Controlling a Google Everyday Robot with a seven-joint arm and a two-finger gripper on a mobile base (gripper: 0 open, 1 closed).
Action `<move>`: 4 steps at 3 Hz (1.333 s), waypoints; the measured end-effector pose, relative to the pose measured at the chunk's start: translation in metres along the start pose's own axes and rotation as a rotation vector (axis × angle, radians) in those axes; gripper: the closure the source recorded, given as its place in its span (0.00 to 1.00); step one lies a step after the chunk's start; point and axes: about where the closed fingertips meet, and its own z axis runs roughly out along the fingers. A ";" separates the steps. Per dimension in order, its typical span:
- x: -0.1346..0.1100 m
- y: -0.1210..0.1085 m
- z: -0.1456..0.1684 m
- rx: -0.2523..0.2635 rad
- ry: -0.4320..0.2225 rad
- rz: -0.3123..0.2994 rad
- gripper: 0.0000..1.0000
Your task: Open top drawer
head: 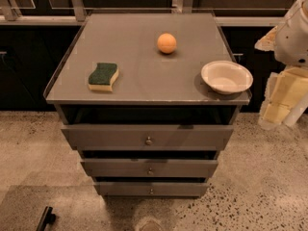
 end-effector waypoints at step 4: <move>0.023 0.060 0.066 -0.015 -0.209 0.079 0.00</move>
Offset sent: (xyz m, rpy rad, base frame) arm -0.0100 -0.0059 -0.0176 0.0439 -0.0287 -0.0151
